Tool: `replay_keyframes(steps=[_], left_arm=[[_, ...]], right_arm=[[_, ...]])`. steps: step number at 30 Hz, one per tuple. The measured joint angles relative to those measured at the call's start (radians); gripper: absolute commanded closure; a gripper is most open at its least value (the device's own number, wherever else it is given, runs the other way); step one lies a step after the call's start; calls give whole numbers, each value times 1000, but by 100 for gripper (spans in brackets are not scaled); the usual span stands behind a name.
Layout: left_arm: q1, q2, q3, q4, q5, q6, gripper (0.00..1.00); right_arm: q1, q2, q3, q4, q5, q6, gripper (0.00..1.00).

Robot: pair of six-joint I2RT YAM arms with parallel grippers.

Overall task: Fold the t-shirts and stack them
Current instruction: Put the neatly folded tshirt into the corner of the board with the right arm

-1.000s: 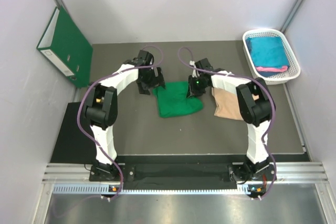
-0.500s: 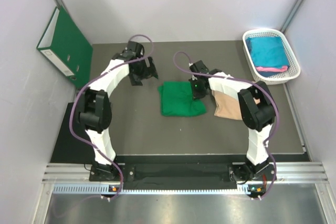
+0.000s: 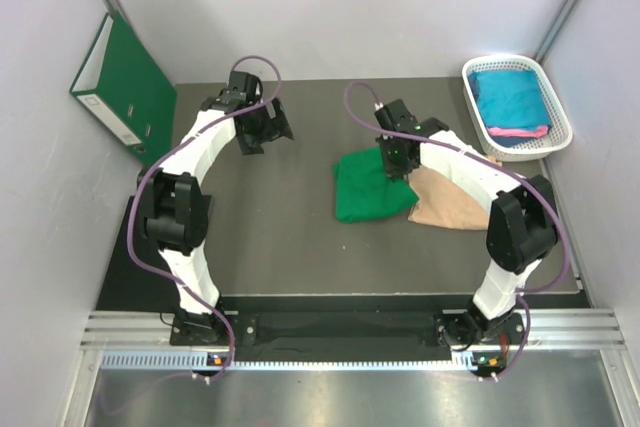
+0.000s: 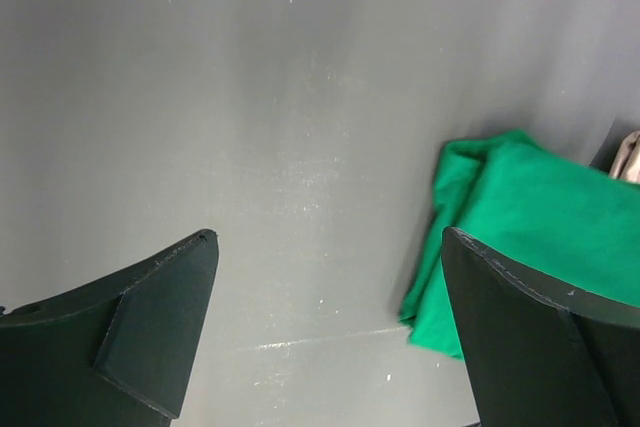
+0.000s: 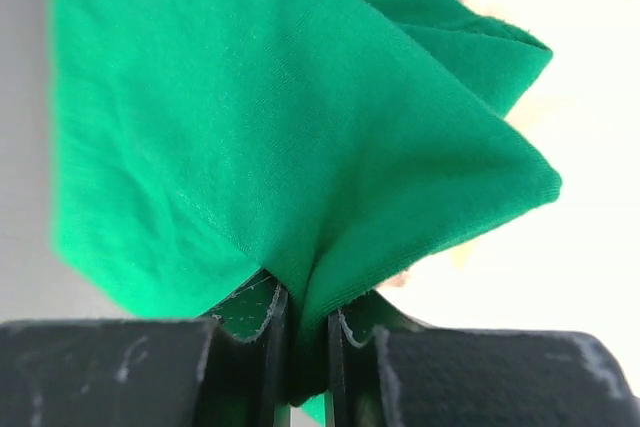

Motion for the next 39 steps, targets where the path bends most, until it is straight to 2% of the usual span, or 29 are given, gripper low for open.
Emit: replay_keyframes(steps=[4,8,21,27,31,36,39], left_arm=[[-1,5,-10,1,11,-1,3],[-1,16,-10,1,23,-7,3],[-3,52,-11,6,33,-22,2],[-10,66,-8,6,35,-22,2],[-17,76,4,5,37,-21,2],[-21,77,4,1,37,-21,2],[-21,77,4,1,37,-21,2]], right_arm=[[-11,-14,60,-25,27,-13,100],[-76,-40,61,-46,38,-12,100],[-452,-300,-201,-30,84,-50,100],[-566,-227,-297,-2,133,-51,100],[-575,-149,-307,5,166,-46,100],[-576,-125,-305,16,185,-37,99],[-576,-118,-289,20,189,-36,92]])
